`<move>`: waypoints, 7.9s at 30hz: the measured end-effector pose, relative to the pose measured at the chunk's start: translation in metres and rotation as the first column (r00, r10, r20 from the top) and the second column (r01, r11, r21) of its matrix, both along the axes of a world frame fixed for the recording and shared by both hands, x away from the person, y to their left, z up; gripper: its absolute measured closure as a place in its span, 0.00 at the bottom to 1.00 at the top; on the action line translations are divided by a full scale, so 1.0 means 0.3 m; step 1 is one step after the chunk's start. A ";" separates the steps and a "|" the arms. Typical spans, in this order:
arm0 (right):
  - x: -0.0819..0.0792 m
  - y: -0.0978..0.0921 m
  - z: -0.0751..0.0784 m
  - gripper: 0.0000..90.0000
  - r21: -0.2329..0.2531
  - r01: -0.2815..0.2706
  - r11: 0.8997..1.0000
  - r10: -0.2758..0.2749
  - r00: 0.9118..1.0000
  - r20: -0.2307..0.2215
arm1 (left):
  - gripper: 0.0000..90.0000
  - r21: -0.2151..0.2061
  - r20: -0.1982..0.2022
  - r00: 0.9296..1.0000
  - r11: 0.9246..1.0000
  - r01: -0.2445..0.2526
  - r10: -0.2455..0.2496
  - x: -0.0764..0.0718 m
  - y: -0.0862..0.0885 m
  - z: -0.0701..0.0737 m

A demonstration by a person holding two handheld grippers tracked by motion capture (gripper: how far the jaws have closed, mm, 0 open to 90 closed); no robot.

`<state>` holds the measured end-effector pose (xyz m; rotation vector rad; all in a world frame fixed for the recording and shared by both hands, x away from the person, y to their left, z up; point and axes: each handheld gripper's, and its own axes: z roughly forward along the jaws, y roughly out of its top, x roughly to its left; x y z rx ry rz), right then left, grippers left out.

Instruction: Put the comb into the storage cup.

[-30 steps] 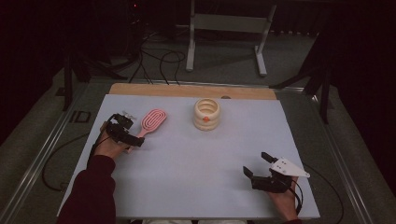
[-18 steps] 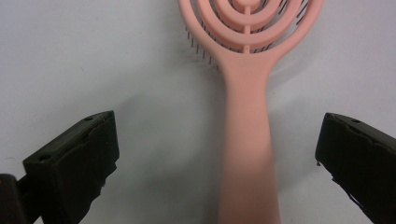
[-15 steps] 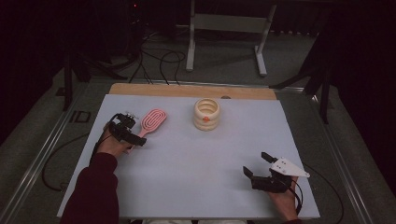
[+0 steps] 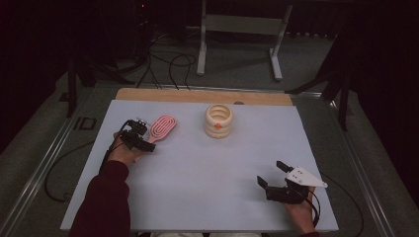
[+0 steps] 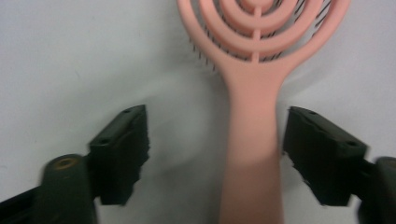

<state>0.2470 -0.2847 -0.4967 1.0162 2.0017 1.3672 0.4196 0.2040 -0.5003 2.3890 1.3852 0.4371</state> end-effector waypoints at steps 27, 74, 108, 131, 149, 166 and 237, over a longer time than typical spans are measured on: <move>0.000 -0.001 0.000 0.10 0.000 -0.002 1.000 0.002 1.000 -0.001 | 0.76 -0.001 -0.052 0.998 1.000 0.024 -0.024 0.032 -0.055 0.008; 0.003 0.002 -0.003 0.10 -0.003 -0.011 1.000 0.011 1.000 -0.012 | 0.77 -0.034 0.123 0.985 0.991 0.128 -0.123 -0.089 -0.087 0.165; 0.019 0.017 -0.017 0.09 0.013 -0.045 0.999 0.046 0.995 -0.090 | 0.77 -0.040 0.191 0.926 0.940 0.340 -0.327 -0.246 -0.260 0.224; 0.057 0.025 0.023 0.09 0.158 -0.065 0.985 0.089 0.985 -0.151 | 0.77 -0.053 0.208 0.879 0.892 0.448 -0.429 -0.300 -0.409 0.215; 0.119 0.156 0.070 0.09 0.187 -0.127 0.974 0.164 0.966 -0.199 | 0.77 -0.055 0.237 0.846 0.862 0.503 -0.478 -0.348 -0.491 0.209; 0.182 0.241 0.094 0.09 0.308 -0.122 0.944 0.213 0.936 -0.281 | 0.77 -0.081 0.284 0.812 0.831 0.550 -0.509 -0.402 -0.567 0.200; 0.235 0.314 0.251 0.71 0.389 -0.158 0.907 0.288 0.908 -0.303 | 0.43 -0.171 0.386 0.809 0.828 0.534 -0.443 -0.431 -0.576 0.178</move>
